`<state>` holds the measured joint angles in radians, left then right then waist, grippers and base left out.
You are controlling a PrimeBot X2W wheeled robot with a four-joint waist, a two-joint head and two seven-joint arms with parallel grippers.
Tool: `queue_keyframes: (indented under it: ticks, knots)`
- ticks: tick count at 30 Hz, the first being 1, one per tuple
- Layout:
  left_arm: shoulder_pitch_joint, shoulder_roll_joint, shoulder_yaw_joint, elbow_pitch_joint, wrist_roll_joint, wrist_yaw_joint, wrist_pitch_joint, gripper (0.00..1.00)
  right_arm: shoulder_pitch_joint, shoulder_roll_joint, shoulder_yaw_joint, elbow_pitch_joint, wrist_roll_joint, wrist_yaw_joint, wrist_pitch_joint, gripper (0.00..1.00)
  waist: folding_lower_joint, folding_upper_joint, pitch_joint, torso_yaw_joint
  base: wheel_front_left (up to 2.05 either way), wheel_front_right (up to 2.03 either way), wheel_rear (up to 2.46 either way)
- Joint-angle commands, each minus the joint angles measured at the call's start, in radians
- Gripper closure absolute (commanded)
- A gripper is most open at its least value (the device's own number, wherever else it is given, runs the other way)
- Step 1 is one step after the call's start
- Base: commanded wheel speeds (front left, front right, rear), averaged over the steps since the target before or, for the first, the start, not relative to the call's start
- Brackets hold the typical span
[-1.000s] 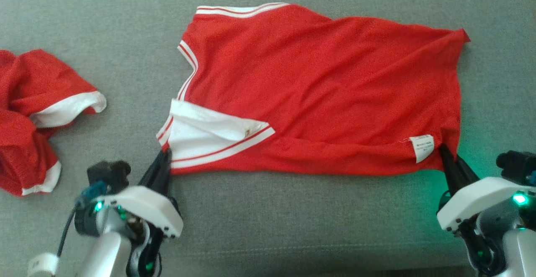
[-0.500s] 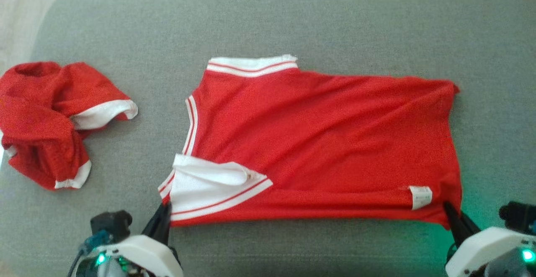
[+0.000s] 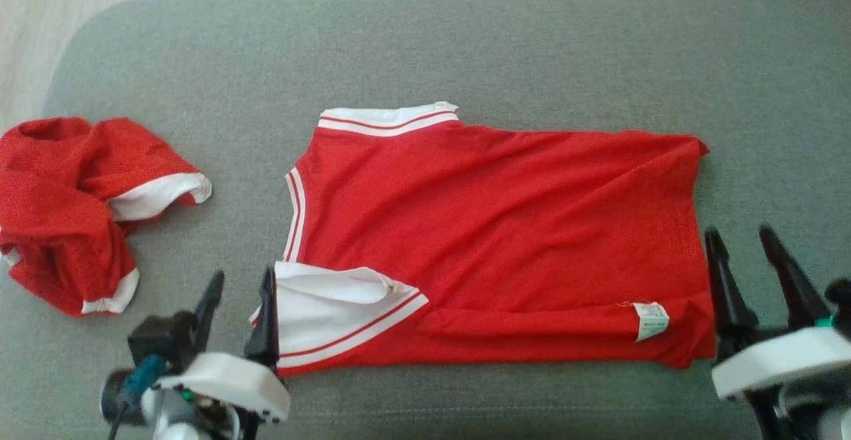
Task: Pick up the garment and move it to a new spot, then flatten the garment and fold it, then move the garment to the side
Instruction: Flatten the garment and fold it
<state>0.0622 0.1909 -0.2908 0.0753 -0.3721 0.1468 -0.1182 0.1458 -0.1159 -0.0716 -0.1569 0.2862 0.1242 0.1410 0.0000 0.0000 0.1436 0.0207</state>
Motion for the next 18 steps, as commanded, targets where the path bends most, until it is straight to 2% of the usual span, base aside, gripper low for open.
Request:
queue_keyframes:
  ticks: [1, 6, 15, 18]
  knots:
    - [-0.061, 0.021, 0.035, -0.055, 0.017, 0.01, -0.023, 0.0, -0.051, -0.028, 0.034, -0.061, -0.013, 0.007, -0.025, 0.0, 0.0, 0.0, -0.008, -0.006, 0.0, 0.0, 0.0]
    - [-0.094, 0.04, 0.041, -0.116, 0.052, 0.031, -0.038, 0.0, -0.076, -0.026, 0.062, -0.128, -0.034, 0.007, -0.038, 0.0, 0.0, 0.0, -0.024, -0.015, 0.0, 0.0, 0.0]
    - [-0.103, 0.051, 0.042, -0.129, 0.06, 0.044, -0.028, 0.0, -0.07, -0.014, 0.067, -0.139, -0.033, 0.007, -0.025, 0.0, 0.0, 0.0, -0.022, -0.023, 0.0, 0.0, 0.0]
    - [-0.131, 0.057, 0.037, -0.127, 0.061, 0.034, -0.025, 0.0, -0.071, -0.008, 0.065, -0.141, -0.031, 0.007, -0.023, 0.0, 0.0, 0.0, -0.003, -0.026, 0.0, 0.0, 0.0]
